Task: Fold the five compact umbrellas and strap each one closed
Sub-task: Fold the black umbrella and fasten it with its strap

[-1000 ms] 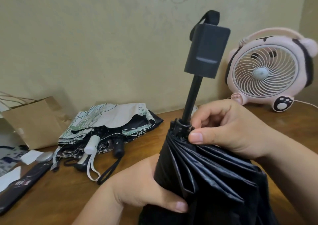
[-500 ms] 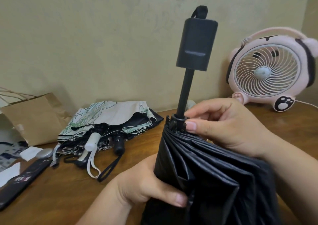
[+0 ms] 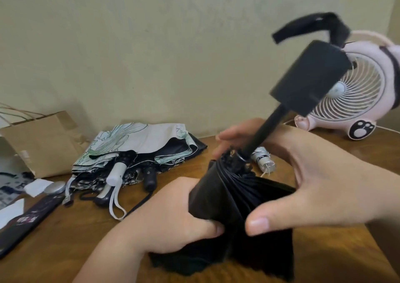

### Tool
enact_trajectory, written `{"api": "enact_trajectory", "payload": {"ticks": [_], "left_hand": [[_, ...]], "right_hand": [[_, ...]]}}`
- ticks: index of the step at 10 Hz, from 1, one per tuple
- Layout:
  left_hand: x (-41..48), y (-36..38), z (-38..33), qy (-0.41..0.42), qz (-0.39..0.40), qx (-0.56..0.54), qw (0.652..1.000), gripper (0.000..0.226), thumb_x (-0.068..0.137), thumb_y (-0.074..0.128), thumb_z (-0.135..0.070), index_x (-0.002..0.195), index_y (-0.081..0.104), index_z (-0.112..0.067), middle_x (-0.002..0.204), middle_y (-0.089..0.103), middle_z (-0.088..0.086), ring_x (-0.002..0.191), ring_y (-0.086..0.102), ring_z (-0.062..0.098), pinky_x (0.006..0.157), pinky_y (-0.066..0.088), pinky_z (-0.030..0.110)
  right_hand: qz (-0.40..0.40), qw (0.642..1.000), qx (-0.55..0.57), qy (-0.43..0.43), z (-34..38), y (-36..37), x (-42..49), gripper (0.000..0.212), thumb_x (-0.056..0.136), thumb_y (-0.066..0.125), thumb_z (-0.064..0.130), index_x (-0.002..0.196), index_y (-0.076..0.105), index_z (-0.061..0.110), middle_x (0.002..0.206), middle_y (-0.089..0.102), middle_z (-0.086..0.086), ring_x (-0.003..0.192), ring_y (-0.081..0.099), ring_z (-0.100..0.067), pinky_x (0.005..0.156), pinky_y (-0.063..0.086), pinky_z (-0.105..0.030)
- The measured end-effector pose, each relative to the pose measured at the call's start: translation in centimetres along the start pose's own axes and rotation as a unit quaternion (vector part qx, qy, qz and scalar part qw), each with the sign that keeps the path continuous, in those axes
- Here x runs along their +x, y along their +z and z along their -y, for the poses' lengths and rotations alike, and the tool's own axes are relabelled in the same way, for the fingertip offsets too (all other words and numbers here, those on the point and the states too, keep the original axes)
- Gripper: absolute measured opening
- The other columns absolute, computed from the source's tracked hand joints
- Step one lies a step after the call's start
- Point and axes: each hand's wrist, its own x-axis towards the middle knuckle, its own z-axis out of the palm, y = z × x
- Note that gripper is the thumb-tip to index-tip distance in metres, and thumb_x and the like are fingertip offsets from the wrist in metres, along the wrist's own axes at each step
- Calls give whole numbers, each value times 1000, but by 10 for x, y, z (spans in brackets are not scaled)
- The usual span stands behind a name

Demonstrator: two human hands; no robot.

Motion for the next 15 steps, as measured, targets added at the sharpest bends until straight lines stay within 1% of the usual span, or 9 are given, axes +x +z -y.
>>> {"api": "enact_trajectory", "payload": {"ticks": [1, 2, 4, 5, 6, 8, 10, 11, 15], "left_hand": [[-5, -4, -14, -1, -53, 105, 993, 16, 80, 71, -20, 75, 56, -21, 67, 61, -6, 59, 52, 7, 56, 41, 36], [-9, -14, -20, 49, -173, 343, 922, 14, 66, 61, -25, 72, 49, -26, 70, 54, -7, 60, 51, 12, 48, 35, 32], [-5, -28, -12, 129, -314, 475, 812, 32, 47, 65, -5, 77, 60, -15, 78, 52, 2, 70, 51, 30, 50, 41, 42], [0, -19, 11, 71, -240, 498, 830, 38, 50, 74, -9, 79, 52, -20, 79, 50, -2, 71, 53, 26, 50, 37, 37], [5, -4, 24, -66, -186, 456, 868, 23, 81, 65, -25, 93, 47, -33, 95, 54, -11, 91, 58, 16, 66, 41, 30], [11, -3, 39, -160, -40, 359, 918, 12, 82, 67, -28, 82, 55, -29, 83, 62, -8, 74, 61, 17, 64, 55, 36], [32, -7, 30, -163, 110, 322, 926, 29, 74, 83, -38, 88, 69, -17, 79, 69, 3, 71, 66, 24, 59, 53, 36], [32, -4, 34, -139, 125, 323, 928, 36, 70, 85, -41, 84, 67, -13, 75, 68, 7, 66, 64, 26, 56, 49, 39], [-3, 13, 39, -80, -36, 477, 874, 38, 86, 59, -52, 75, 30, -30, 76, 48, -8, 64, 46, 12, 58, 42, 32]], "right_hand": [[-147, 988, 47, 11, -17, 22, -10, 24, 91, 73, 15, 115, 72, 12, 116, 68, -4, 110, 64, -20, 111, 38, -25], [-108, 986, -118, -36, -60, 25, -28, 23, 62, 87, 56, 81, 75, 54, 82, 72, 28, 80, 64, 14, 118, 36, -41], [-437, 862, -158, -203, -28, 24, -22, 19, 87, 60, 29, 102, 72, 27, 114, 69, 20, 108, 59, -12, 98, 43, -35], [-232, 944, -178, -150, -75, 29, -9, 25, 96, 54, 39, 115, 71, 37, 119, 67, 24, 110, 66, -12, 96, 45, -26], [-173, 876, -75, 444, -134, 26, -31, 70, 100, 50, -8, 108, 69, 59, 110, 70, 33, 100, 66, 12, 89, 47, -6], [-470, 838, 233, 152, -75, -54, -74, 42, 100, 59, 43, 119, 65, 7, 112, 70, -18, 108, 68, -40, 58, 55, -19], [-156, 933, -323, -12, 19, 29, -12, 77, 77, 42, 87, 139, 41, 41, 120, 59, 20, 111, 56, -3, 82, 44, -30], [23, 917, -392, 75, 6, 64, 13, 73, 75, 46, 90, 119, 43, 32, 101, 60, 10, 97, 62, -19, 71, 46, -36], [96, 953, -248, 143, -6, 63, 21, 57, 77, 56, 83, 81, 46, 27, 79, 56, 6, 70, 53, -12, 58, 40, -32]]}}
